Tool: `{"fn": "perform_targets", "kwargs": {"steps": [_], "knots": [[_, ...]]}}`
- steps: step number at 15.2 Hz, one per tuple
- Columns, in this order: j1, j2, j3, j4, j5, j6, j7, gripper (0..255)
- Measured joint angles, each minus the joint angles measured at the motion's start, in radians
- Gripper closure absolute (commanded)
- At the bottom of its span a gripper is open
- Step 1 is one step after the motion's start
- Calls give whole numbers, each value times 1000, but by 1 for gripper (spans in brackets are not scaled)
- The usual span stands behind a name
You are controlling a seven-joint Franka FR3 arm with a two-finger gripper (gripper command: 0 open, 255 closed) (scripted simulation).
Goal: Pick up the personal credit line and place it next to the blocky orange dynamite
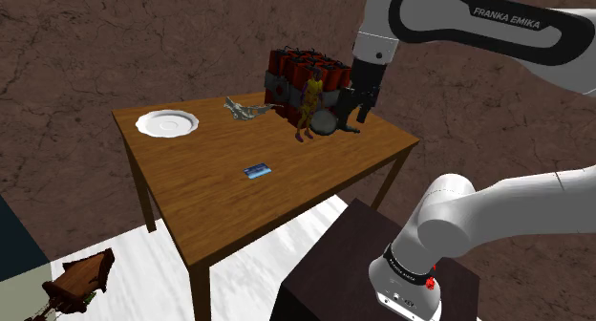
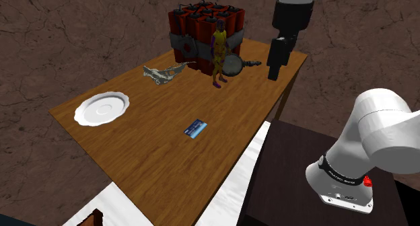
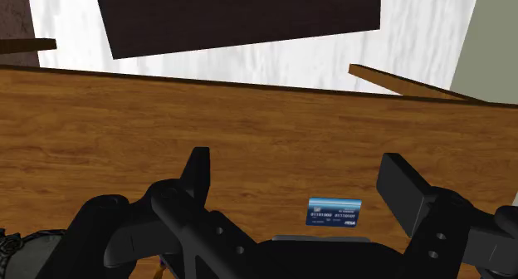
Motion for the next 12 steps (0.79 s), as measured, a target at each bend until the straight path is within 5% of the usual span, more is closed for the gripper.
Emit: {"fn": "perform_targets", "kwargs": {"steps": [4, 12], "knots": [[30, -10, -49, -71, -9, 101, -120, 0], [174, 93, -263, -224, 7, 488, -621, 0]]}}
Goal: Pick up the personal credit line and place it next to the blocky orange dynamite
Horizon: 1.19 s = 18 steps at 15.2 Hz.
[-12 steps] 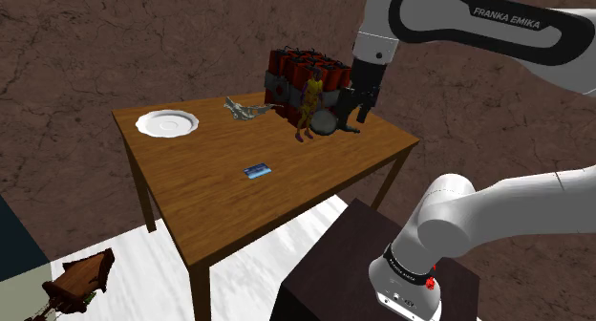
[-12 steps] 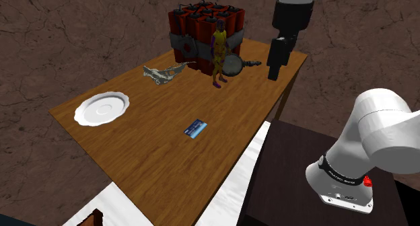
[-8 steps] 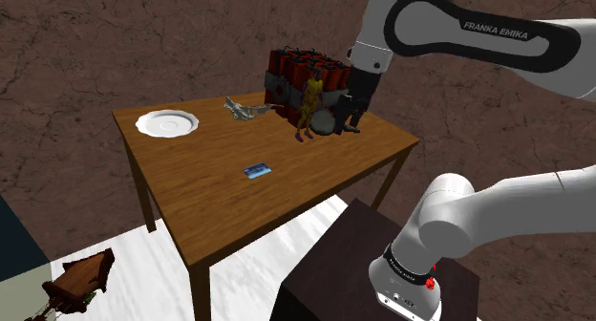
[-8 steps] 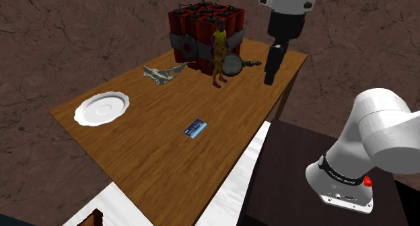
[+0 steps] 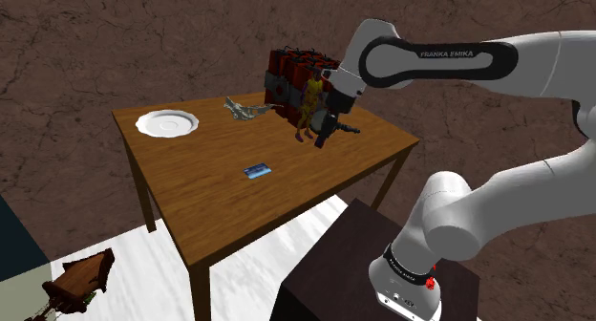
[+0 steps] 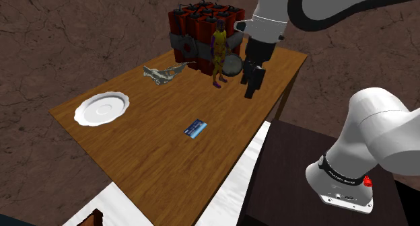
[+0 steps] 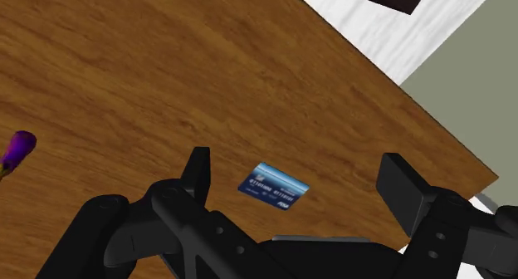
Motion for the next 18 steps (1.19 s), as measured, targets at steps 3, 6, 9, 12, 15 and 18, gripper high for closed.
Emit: {"fn": "perform_targets", "kwargs": {"steps": [3, 6, 9, 12, 15, 18], "knots": [[81, 86, -100, -10, 41, 133, -219, 0], [193, 198, -204, 15, 125, 241, -452, 0], [317, 305, -312, 49, 244, 315, -715, 0], [449, 416, -401, 102, 403, 342, -981, 0], [553, 553, -477, 183, 589, 312, -1269, 0], [583, 636, -491, 218, 704, 296, -1426, 0]]}}
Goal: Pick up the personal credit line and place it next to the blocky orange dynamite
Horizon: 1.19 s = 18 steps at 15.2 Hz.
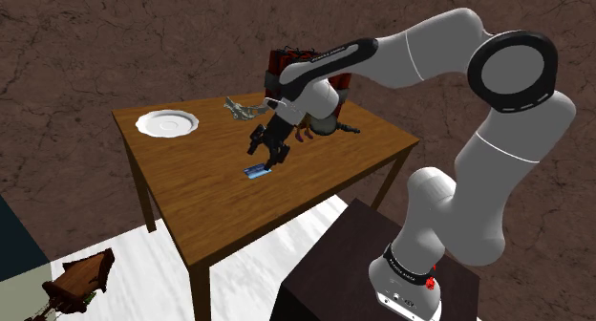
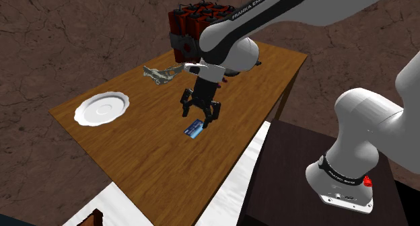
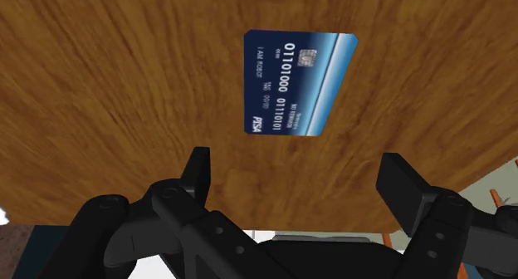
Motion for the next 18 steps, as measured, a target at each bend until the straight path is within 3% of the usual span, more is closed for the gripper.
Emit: {"fn": "perform_targets", "kwargs": {"steps": [6, 12, 13, 18], "knots": [[20, 86, 19, 8, 118, 26, -83, 0], [21, 97, 22, 11, 132, 28, -89, 0], [21, 97, 22, 11, 132, 28, -89, 255], [21, 96, 22, 12, 132, 28, -89, 255]]}}
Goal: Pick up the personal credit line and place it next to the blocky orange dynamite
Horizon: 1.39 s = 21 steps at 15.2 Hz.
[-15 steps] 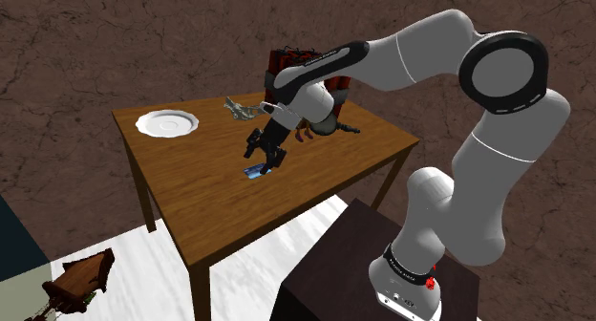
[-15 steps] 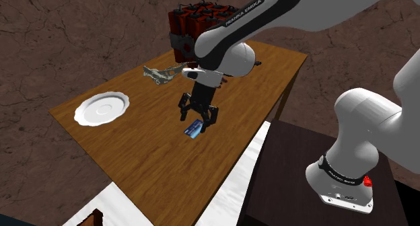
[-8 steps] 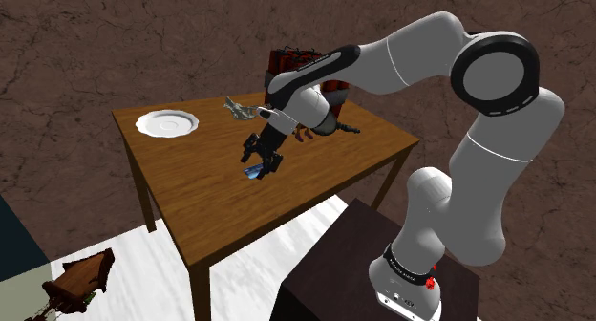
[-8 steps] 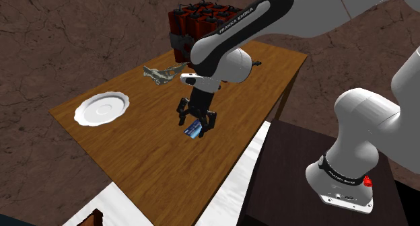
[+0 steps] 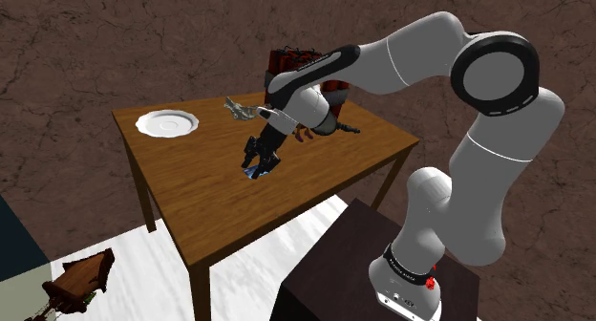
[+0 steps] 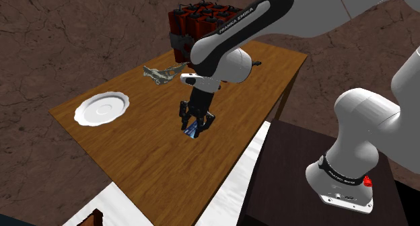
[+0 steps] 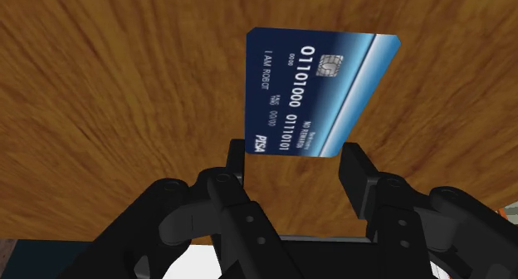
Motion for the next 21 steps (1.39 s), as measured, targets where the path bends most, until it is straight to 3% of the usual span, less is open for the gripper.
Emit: {"fn": "perform_targets", "kwargs": {"steps": [6, 21], "knots": [[1, -7, -1, 0, -9, -1, 8, 255], [-8, -176, 9, 37, -238, -67, 231, 255]]}}
